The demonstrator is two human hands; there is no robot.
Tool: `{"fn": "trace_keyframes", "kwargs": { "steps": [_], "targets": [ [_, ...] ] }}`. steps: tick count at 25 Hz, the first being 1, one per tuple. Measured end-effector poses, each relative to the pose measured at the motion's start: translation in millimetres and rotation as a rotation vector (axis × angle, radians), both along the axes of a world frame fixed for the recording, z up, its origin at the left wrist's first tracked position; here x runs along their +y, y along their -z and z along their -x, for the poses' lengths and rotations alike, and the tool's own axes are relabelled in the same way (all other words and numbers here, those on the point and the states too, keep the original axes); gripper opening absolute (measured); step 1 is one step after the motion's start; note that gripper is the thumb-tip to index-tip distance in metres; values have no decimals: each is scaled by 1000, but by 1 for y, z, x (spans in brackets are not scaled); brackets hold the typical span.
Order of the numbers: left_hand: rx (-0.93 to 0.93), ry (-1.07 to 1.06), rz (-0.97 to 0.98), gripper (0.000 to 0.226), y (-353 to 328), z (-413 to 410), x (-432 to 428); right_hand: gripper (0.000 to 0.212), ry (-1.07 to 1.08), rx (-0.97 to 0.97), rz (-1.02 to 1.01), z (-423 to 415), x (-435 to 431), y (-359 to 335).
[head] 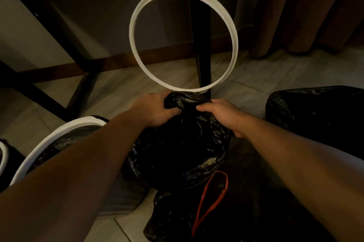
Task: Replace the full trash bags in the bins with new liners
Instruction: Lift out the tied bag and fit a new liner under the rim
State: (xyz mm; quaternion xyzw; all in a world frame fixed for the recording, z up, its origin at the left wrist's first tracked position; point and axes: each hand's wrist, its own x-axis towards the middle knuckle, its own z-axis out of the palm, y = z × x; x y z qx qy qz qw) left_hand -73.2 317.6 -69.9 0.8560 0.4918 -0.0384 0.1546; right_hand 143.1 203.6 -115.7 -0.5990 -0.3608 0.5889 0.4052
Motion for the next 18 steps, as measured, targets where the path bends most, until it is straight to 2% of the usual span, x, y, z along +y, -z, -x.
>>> {"fn": "trace_keyframes", "kwargs": {
  "steps": [4,7,9,12,14,15,17,18],
  "targets": [
    [60,-70,84,85,1,-11,10,45,-42,32,89,1,5,-4],
    [62,-105,98,88,3,-16,17,57,76,-19,-8,4,8,-2],
    [38,-107,88,83,6,-14,13,55,138,-40,-62,3,7,1],
    [-17,-141,110,67,6,-1,0,48,77,-34,-14,0,3,5],
    [-57,-188,142,64,-1,13,-14,54,21,-43,23,-3,-4,2],
    [-80,-231,139,67,-5,22,-25,59,25,-110,8,-6,-7,-2],
    [-159,-339,38,68,-12,46,-62,51,176,-230,-137,-17,-12,-15],
    [-236,-374,-42,61,-13,60,-89,44,323,-208,-252,-25,-14,-27]
  ]
}}
